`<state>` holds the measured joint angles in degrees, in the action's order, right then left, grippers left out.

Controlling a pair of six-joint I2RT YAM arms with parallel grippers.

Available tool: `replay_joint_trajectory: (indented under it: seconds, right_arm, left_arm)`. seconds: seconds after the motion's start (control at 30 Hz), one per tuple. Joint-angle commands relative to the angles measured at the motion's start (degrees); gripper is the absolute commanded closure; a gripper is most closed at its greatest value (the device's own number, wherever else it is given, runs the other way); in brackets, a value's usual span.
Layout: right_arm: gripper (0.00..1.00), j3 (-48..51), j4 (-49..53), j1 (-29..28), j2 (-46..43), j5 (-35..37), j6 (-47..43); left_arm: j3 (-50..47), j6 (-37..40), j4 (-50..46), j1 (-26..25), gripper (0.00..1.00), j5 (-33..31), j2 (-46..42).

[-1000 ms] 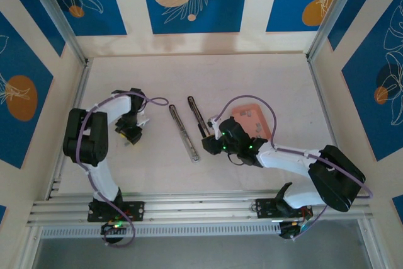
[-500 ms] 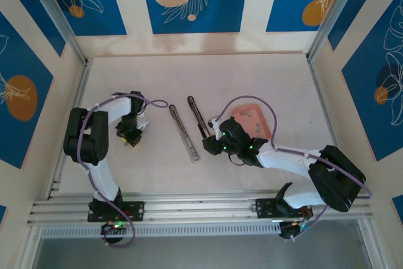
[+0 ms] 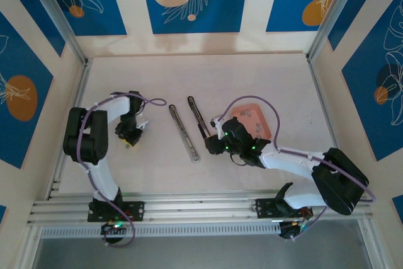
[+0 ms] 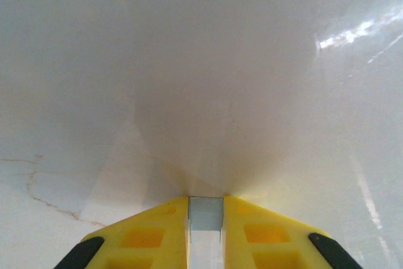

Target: Load the staples into the stapler

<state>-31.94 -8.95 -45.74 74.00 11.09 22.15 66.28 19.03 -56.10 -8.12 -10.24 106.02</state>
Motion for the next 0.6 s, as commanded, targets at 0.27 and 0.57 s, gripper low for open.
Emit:
replay_joint_trajectory:
  seconds: [0.27,0.57]
  right_arm:
    - [0.71,1.27,-0.51,0.25,-4.07,0.17,1.76]
    - [0.70,0.35,-4.92,0.40,-6.33,-4.88,0.98]
  left_arm:
    - [-0.58,-2.70,1.05,1.87,0.83,8.32,-11.31]
    - [-7.13,-5.48,11.64,1.62,0.84,33.70,-27.69]
